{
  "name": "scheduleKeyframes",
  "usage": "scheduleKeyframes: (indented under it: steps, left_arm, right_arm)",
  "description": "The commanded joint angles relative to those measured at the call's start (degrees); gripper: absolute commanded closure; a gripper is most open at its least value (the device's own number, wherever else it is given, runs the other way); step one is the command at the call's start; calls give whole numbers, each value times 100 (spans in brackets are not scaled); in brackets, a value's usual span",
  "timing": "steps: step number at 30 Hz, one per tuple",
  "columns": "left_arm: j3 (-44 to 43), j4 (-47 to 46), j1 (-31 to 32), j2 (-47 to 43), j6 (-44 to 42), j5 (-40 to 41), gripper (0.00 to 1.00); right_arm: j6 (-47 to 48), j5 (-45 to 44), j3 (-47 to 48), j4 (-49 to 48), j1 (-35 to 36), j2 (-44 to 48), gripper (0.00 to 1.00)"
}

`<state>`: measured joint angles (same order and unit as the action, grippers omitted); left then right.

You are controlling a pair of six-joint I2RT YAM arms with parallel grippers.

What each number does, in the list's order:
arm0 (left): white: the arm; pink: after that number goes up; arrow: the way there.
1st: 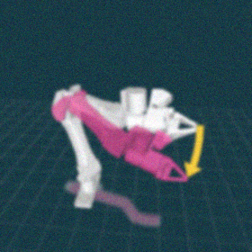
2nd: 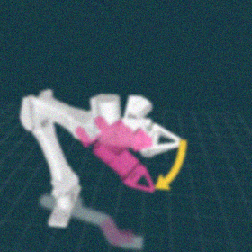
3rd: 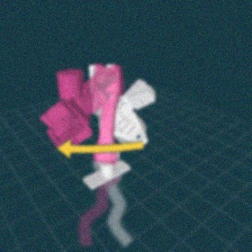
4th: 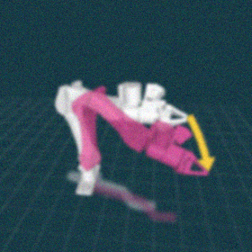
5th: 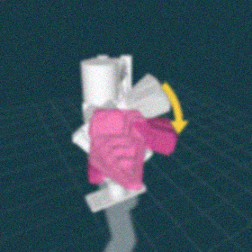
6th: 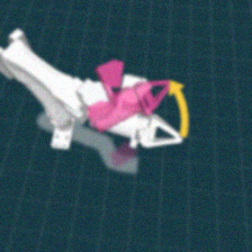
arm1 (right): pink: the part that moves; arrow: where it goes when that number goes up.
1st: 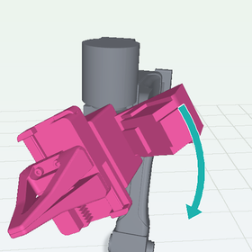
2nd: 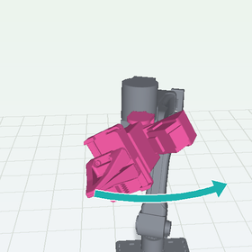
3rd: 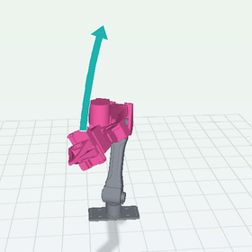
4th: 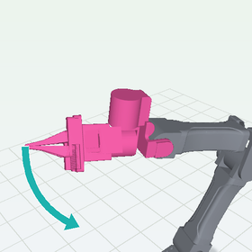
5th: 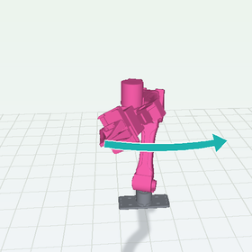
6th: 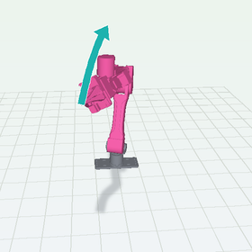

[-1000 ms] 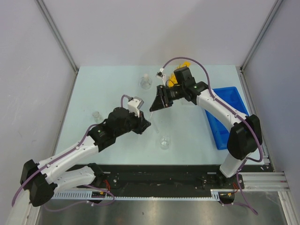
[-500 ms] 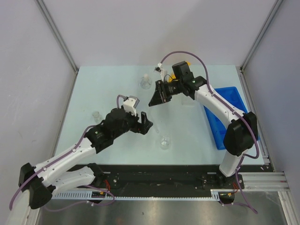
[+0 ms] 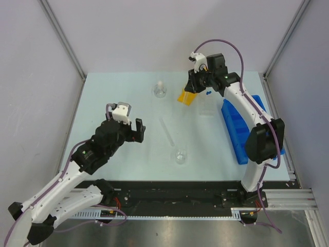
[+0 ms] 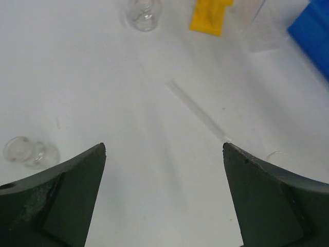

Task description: Organize the chemistry lab equipment

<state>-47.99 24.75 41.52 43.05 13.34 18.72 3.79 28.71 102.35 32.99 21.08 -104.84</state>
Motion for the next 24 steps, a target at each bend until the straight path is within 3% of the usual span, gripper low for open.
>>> scheduleKeyframes:
  steps: [1, 6, 13, 24]
  left_arm:
    - [8, 653, -223, 37, -420, 545, 0]
    - [500, 496, -232, 37, -271, 370, 0]
    - [431, 487, -241, 230, -411, 536, 0]
    - [431, 504, -232, 415, -455, 527, 0]
  right_arm:
    - [797, -1156, 277, -644, -25, -168, 79]
    - [992, -1526, 723, -821, -86, -458, 79]
    - [913, -1649, 1480, -786, -201, -1003, 78]
    - [913, -1772, 1754, -874, -271, -1407, 78]
